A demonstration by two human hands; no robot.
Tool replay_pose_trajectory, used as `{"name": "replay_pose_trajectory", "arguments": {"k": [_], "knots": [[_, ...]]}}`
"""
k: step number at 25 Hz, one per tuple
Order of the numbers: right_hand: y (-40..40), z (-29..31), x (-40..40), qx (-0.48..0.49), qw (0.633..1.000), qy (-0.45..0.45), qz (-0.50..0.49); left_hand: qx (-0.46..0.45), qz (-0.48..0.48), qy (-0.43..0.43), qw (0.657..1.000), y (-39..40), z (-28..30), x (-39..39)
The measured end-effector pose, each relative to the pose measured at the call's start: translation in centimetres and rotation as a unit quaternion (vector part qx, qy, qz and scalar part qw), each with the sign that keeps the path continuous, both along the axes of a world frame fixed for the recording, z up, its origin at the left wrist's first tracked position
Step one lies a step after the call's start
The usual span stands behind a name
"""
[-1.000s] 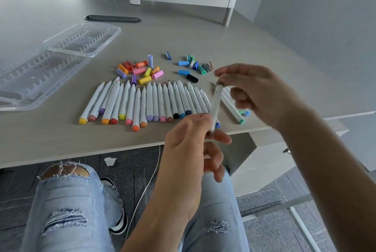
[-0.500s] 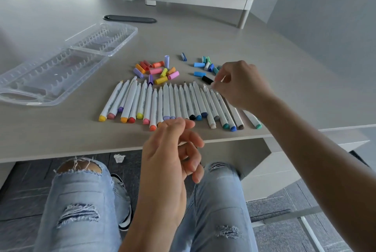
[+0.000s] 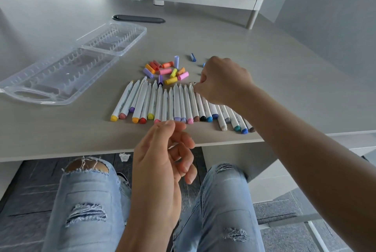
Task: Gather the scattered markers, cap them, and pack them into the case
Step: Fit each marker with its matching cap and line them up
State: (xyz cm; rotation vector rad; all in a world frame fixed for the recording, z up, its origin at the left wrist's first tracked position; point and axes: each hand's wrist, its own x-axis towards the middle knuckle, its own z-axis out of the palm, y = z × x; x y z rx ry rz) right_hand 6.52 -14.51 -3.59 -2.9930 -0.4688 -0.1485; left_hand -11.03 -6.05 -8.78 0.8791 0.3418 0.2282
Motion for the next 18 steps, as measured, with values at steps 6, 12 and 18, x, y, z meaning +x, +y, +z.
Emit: {"name": "replay_pose_trajectory", "arguments": {"k": [6,12,18], "knots": [[0.6,0.7,0.0,-0.035,0.999,0.007,-0.003,-0.003,-0.008,0.002,1.0,-0.2,-0.4,0.2],[0.7,1.2,-0.1,-0.021,0.999,0.017,-0.019,0.133,0.007,-0.02,0.991,0.1,-0.8,0.8],[-2.9,2.4,-2.6,0.256,0.955,0.135,-0.062,0.402,0.062,-0.044,0.912,-0.6,0.2,2.6]]}}
